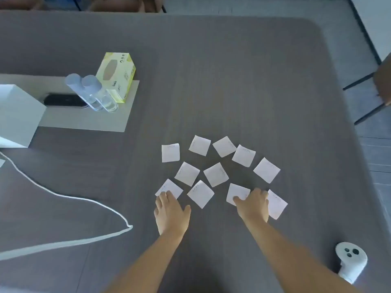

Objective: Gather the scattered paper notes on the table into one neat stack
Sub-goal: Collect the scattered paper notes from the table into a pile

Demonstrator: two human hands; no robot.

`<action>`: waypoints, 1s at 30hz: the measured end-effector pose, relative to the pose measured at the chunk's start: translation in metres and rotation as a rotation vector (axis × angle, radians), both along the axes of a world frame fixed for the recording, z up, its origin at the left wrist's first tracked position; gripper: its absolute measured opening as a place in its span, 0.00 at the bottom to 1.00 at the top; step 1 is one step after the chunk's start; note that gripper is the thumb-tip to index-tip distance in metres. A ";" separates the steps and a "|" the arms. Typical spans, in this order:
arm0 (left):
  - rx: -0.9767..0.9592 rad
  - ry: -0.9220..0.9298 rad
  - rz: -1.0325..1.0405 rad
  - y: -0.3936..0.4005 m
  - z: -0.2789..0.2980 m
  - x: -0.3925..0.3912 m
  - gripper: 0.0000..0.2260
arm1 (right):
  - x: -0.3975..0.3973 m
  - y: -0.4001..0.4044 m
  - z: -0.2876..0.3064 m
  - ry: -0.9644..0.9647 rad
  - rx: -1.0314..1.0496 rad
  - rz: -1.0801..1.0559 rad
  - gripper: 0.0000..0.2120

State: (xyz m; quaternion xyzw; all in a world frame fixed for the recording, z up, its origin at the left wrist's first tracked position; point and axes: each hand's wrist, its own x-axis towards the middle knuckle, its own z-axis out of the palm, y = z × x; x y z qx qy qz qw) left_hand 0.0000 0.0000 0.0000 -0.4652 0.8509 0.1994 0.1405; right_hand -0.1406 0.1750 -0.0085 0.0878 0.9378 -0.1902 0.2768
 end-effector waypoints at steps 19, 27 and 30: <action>-0.045 -0.020 0.105 -0.029 -0.029 -0.014 0.31 | -0.005 0.000 -0.012 0.047 -0.102 -0.037 0.05; -0.016 -0.031 0.141 -0.025 -0.030 -0.009 0.35 | -0.019 0.062 -0.002 0.030 -0.296 -0.258 0.19; -0.021 -0.041 0.151 -0.024 -0.031 -0.008 0.31 | -0.028 0.088 0.000 0.080 -0.239 -0.270 0.17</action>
